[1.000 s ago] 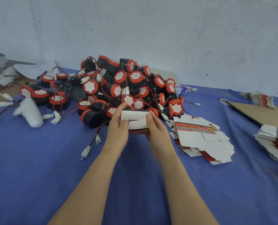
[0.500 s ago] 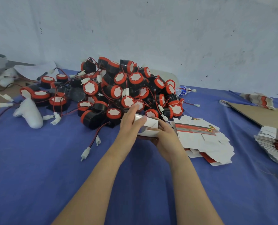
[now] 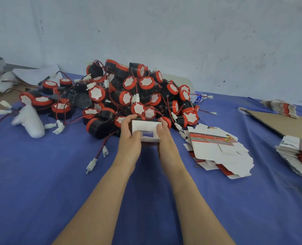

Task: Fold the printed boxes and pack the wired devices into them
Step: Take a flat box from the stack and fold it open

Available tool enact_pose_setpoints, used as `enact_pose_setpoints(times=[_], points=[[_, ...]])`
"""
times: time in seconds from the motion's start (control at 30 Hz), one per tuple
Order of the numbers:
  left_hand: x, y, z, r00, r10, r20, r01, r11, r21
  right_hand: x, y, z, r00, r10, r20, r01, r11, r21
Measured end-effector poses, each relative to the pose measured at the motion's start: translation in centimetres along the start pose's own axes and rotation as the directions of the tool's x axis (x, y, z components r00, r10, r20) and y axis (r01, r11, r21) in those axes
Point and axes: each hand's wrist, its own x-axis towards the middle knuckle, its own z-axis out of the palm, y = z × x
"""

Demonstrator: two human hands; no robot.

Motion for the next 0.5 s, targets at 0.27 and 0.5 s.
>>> enact_pose_setpoints(times=[0.27, 0.5], points=[[-0.4, 0.1, 0.5, 0.995, -0.068, 0.073, 0.078, 0.988, -0.136, -0.2, 0.3, 0.8, 0.951, -0.228, -0.209, 0.201, 0.969, -0.144], [-2.5, -0.5, 2.7, 0.941, 0.189, 0.281, -0.274, 0.913, 0.301, 0.6, 0.5, -0.7, 0.834, -0.094, -0.544, 0.023, 0.99, -0.136]])
